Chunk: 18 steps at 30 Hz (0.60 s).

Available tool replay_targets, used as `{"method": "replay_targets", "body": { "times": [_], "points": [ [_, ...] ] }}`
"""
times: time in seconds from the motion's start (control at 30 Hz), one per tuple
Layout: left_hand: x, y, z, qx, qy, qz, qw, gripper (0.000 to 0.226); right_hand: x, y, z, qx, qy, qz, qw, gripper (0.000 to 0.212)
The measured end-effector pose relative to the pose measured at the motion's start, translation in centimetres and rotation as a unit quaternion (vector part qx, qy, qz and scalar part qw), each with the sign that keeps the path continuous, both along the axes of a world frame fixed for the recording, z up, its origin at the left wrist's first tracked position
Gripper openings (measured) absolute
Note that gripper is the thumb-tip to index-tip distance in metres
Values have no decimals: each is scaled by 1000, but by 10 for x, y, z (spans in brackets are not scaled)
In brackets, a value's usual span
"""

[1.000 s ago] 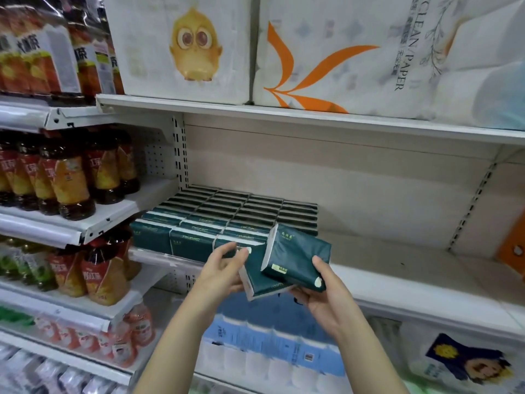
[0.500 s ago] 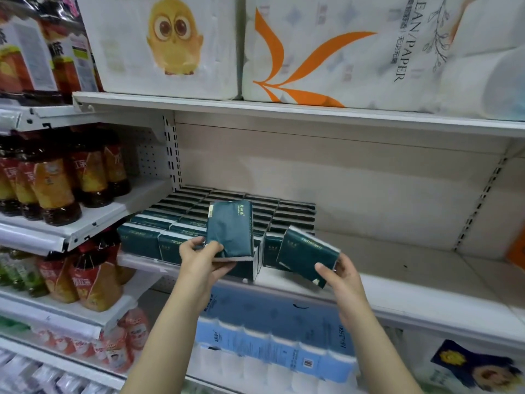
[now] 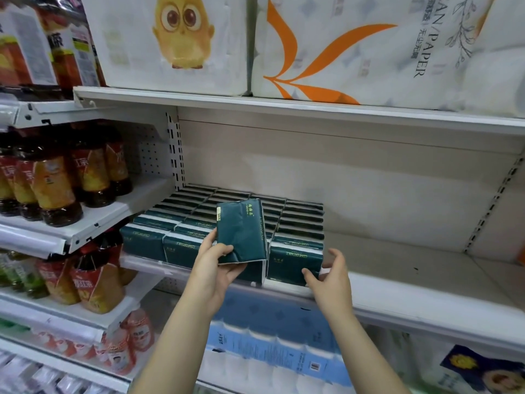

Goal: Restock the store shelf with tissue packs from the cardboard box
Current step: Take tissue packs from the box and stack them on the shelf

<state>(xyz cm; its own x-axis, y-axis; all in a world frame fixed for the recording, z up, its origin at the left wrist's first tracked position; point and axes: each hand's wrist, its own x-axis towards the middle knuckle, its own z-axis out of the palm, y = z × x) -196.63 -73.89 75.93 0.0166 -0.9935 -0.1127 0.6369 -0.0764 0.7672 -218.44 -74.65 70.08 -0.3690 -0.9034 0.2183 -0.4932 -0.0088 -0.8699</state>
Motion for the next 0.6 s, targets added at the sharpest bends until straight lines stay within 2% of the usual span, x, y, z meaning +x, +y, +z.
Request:
{"method": "replay_targets", "body": {
  "times": [0.17,0.27,0.3,0.37,0.43,0.47,0.53,0.6],
  "points": [
    [3,-1,-2,-2,22,1,1000,50,-1,-3,-3,25,15,18,999,72],
    [0,0,-1,-8,15,7,1000,51,5,5,4,-9,22,-11,1000,77],
    [-2,1,0,-12,13,9,1000,52,9,9,9,-45,37,-33,998,70],
    [-5,4,2,-23,11,10,1000,53,16,16,21,-130,43,-55,989,43],
    [-9,6,4,-36,2,-2,999,55,25,19,39,-141,-27,-2,990,14],
    [-12,7,5,-42,-5,-9,999,57,29,20,49,-115,-76,45,989,8],
    [-18,11,5,-55,-17,-28,998,59,38,22,63,-55,-155,131,978,9],
    [-24,16,4,-69,-34,-66,995,59,45,24,67,-33,-212,170,962,17]
  ]
}}
